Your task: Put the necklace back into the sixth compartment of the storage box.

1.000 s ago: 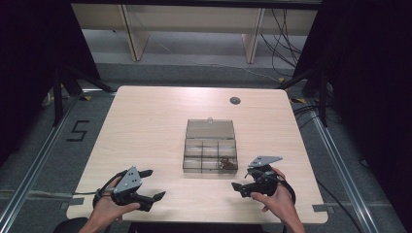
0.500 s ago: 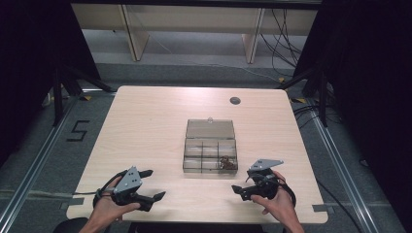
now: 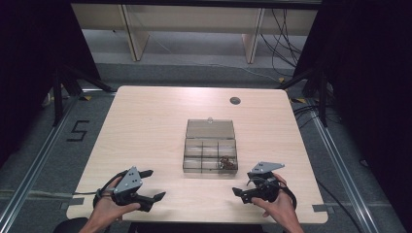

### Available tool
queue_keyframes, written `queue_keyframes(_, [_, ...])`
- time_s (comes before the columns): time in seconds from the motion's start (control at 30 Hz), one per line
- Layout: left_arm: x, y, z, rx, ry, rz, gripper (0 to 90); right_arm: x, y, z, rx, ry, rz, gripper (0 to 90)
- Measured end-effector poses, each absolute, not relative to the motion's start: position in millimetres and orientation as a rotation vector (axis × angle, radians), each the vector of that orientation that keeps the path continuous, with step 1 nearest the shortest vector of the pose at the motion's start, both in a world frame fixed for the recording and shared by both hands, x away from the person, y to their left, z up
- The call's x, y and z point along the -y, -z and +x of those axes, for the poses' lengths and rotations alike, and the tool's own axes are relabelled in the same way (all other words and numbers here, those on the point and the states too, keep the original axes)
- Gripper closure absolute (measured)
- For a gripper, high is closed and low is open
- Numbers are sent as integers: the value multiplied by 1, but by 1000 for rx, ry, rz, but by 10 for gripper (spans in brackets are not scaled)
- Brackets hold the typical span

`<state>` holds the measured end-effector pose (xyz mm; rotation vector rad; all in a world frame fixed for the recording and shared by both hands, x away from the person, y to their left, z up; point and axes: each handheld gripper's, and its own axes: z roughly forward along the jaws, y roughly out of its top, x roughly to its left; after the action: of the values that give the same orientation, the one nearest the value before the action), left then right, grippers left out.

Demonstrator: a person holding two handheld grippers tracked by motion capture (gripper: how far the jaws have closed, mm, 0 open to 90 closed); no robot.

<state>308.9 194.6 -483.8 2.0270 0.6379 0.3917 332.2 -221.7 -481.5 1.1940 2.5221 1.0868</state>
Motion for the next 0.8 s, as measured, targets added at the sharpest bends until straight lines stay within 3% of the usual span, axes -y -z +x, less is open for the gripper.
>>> queue_keyframes(0.8, [-192, 485, 308, -659, -370, 2006, 151, 225, 489, 323, -2511, -1107, 1158, 164])
